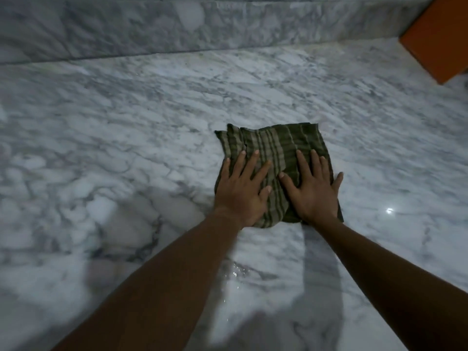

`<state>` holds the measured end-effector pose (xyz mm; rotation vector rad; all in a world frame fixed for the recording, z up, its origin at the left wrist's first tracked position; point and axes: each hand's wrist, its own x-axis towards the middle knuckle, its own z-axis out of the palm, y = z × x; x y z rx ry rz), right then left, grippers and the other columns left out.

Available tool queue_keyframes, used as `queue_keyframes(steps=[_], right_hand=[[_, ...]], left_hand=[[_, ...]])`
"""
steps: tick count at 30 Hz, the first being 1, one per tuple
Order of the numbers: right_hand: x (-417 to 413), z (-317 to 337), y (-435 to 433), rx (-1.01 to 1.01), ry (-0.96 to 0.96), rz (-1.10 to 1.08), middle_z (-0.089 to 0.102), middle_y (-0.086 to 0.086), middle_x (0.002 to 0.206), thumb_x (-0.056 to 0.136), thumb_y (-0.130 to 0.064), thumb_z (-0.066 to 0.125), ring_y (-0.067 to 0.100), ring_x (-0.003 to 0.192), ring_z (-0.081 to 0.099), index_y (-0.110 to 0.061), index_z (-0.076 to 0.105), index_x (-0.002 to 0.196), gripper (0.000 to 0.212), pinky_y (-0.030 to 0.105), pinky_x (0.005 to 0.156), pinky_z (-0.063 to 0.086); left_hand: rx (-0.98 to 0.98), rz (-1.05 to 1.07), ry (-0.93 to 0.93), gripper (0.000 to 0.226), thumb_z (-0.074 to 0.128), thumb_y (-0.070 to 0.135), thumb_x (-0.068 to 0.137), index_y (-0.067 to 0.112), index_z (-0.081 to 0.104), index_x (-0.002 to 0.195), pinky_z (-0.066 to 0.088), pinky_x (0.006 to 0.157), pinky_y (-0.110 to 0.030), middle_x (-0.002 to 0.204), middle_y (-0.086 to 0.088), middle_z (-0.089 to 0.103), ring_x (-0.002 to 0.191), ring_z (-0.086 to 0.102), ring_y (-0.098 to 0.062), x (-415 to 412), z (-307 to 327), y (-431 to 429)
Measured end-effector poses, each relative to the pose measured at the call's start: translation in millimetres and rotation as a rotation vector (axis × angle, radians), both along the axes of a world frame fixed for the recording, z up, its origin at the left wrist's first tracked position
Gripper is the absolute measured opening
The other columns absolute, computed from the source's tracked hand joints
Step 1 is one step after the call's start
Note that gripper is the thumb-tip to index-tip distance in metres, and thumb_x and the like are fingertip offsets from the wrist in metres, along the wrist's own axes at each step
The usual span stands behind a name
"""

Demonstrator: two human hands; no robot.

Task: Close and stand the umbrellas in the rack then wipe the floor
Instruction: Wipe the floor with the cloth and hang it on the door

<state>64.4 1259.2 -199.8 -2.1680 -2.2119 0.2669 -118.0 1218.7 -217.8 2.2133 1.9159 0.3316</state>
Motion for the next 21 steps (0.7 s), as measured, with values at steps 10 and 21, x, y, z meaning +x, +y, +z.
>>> queue_keyframes(steps=[10,21], right_hand=[[-125.7,1.4,-121.8,0.003,0.009,0.385,-0.011,0.002,0.169,0.09,-0.081,0.014,0.021,0.156,-0.014,-0.024,0.002,0.162,0.093,0.051,0.124,-0.009],[-336.5,4.5,-147.7,-0.033,-0.025,0.915,-0.003,0.003,0.17,0.083,-0.089,0.018,0.027,0.156,-0.007,-0.044,-0.002,0.159,0.09,0.057,0.123,-0.004]], left_hand=[[0.023,0.113,0.109,0.059,0.036,0.052,0.098,0.029,0.038,0.153,0.021,0.119,-0.053,0.161,-0.004,0.034,0.149,0.03,-0.03,-144.7,-1.0,-136.3],[-0.115,0.391,0.169,0.063,0.024,0.054,0.1,0.029,0.027,0.157,0.02,0.12,-0.054,0.165,-0.004,0.025,0.151,0.023,-0.03,-337.8,12.0,-237.2]])
